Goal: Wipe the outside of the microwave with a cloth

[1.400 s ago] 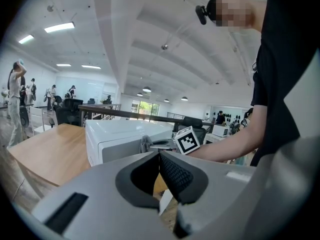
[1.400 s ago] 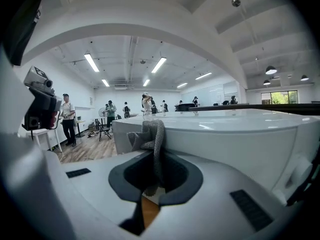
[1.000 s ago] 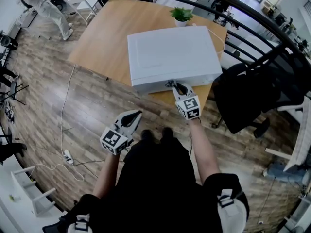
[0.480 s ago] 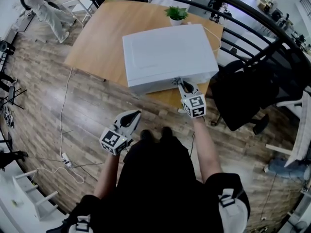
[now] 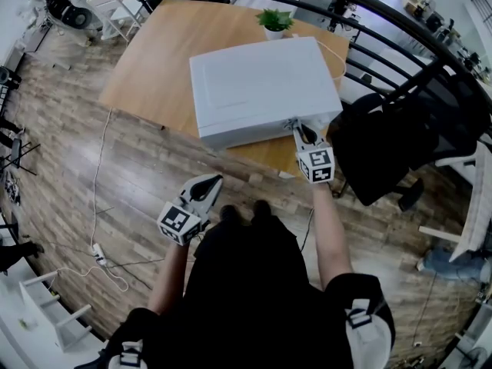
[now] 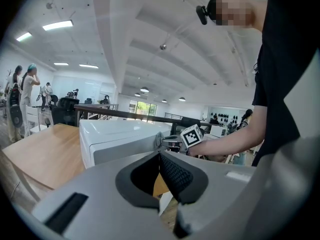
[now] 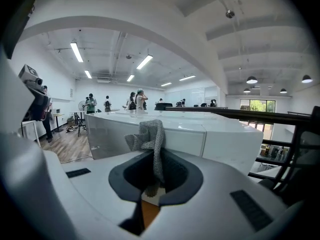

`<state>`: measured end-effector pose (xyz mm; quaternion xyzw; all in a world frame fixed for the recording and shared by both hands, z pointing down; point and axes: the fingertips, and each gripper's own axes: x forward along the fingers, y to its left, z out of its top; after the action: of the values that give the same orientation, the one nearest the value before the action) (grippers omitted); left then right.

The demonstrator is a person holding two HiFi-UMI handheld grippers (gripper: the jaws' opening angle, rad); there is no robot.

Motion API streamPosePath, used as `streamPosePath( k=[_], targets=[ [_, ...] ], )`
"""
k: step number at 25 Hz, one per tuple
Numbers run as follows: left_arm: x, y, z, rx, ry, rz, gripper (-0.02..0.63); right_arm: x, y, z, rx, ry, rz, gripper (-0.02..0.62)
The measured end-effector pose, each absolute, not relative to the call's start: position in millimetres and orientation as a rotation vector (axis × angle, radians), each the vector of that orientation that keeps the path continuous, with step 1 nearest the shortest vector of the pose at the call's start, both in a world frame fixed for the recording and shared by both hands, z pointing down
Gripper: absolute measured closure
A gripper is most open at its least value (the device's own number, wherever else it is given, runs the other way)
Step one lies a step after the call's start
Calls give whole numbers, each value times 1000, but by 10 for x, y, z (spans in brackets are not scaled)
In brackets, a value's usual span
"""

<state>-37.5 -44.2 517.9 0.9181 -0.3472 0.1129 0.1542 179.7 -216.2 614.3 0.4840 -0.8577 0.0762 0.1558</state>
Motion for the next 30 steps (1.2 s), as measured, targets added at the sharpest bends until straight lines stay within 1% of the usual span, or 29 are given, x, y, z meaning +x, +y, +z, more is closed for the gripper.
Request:
streamPosePath(
  k=[18, 30],
  targets=[
    [-396, -393, 5166, 2631, -1002, 332, 603, 2504, -2295, 6215, 1628, -2327, 288, 575],
    [-484, -402, 5172, 2625, -1005, 340, 603, 2536, -2288, 6404, 1661, -2280, 336, 575]
  ],
)
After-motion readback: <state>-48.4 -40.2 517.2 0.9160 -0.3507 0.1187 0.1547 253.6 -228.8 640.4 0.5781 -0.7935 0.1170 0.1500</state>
